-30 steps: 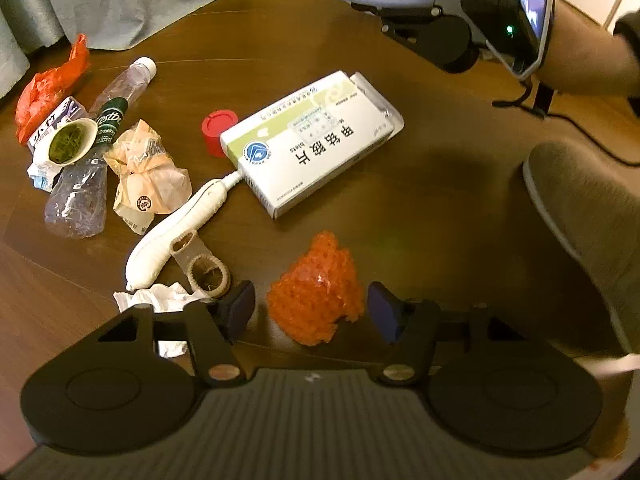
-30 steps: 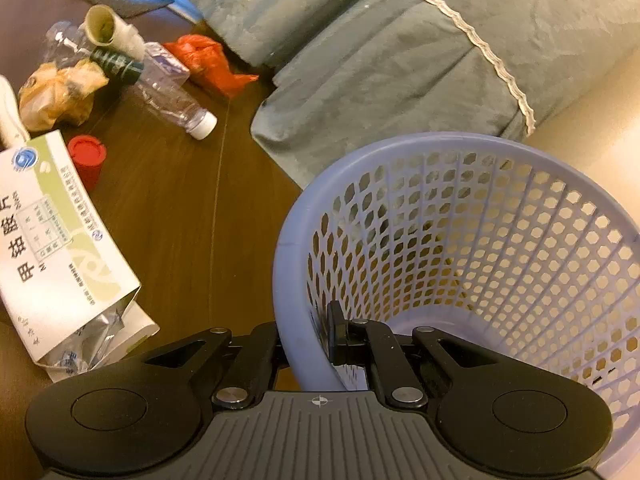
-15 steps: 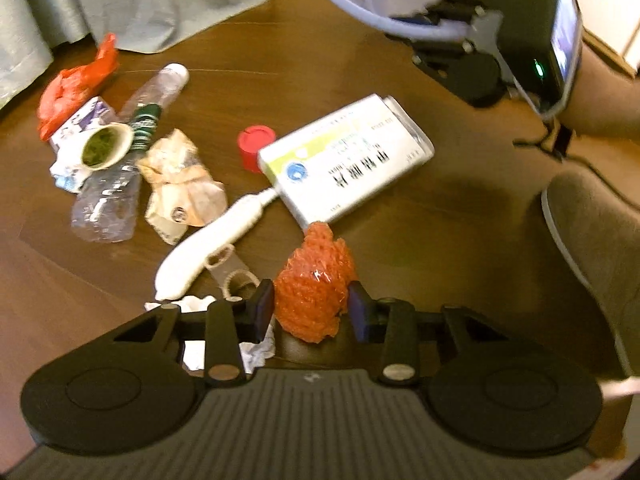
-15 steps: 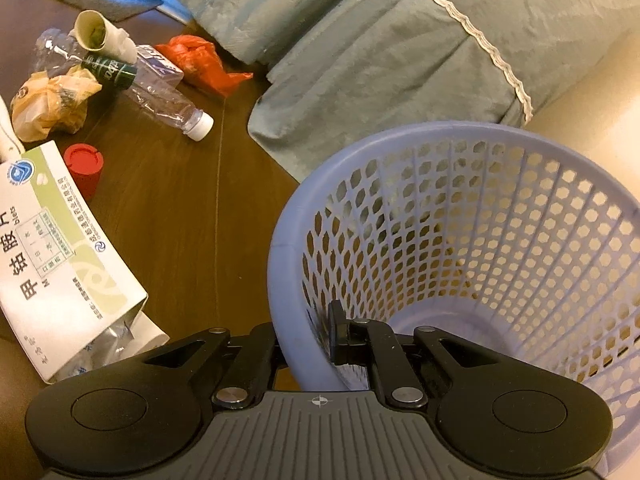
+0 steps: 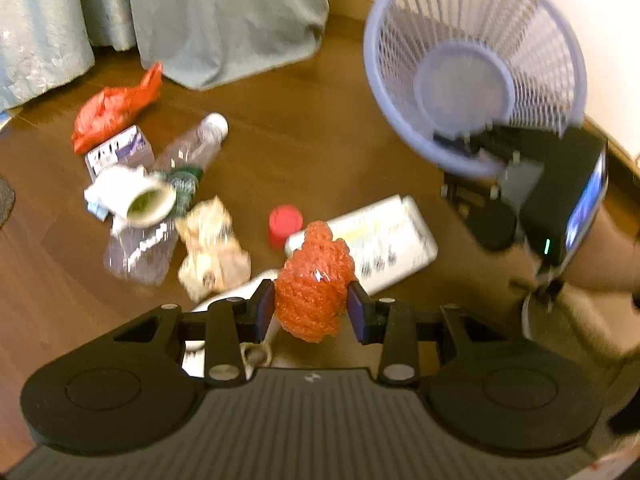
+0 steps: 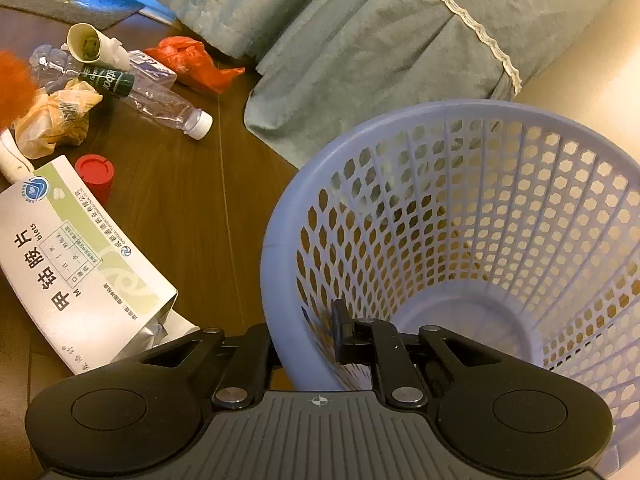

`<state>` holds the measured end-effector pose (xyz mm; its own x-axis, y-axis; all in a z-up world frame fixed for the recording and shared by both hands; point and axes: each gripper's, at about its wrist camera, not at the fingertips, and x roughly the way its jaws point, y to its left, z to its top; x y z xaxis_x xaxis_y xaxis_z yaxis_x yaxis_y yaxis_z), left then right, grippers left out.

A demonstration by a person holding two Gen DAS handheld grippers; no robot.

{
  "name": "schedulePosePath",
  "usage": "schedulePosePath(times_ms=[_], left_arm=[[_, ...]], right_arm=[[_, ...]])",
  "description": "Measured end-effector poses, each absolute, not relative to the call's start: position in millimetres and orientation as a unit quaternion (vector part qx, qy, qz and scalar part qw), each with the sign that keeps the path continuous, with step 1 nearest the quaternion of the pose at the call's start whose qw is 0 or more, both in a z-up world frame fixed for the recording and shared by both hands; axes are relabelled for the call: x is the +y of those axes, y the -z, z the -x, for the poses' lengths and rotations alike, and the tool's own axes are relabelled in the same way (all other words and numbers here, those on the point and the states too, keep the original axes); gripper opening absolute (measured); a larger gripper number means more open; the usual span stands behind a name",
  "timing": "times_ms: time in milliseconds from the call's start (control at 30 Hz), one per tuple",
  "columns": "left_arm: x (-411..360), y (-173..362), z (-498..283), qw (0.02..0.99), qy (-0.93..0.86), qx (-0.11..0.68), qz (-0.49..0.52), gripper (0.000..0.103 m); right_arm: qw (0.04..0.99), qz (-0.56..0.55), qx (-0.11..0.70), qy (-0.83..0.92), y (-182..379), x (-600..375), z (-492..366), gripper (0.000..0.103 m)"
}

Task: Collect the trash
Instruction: 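Carry the mesh bag into the wastebasket and open the left tool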

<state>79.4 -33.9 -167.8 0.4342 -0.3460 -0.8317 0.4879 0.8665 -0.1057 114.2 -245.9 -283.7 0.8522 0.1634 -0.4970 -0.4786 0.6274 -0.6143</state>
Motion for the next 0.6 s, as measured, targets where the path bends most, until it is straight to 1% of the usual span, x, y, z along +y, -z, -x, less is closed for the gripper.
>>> schedulePosePath(times_ms=[267, 467, 533, 567, 600], left_arm=[[-66, 120, -120, 0.859, 0.271, 0.434, -0.02, 0.034], [-118, 89, -151, 0.864, 0.323, 0.387, 0.0, 0.035], [-141, 86, -164, 0.855, 0.35, 0.382, 0.018, 0.043], [-152, 87, -171, 0.849, 0.364, 0.381, 0.026, 0.053], [-159, 88, -176, 0.851, 0.365, 0.377, 0.028, 0.056]], right_arm=[[0.876, 0.395, 0.206, -0.183, 282, -243, -119, 0.009], [0.878, 0.392, 0.208, -0.183, 282, -245, -119, 0.009], [0.877, 0.392, 0.208, -0.183, 282, -244, -120, 0.008], [0.877, 0.393, 0.208, -0.184, 282, -245, -120, 0.008], [0.877, 0.393, 0.208, -0.184, 281, -245, -120, 0.008]])
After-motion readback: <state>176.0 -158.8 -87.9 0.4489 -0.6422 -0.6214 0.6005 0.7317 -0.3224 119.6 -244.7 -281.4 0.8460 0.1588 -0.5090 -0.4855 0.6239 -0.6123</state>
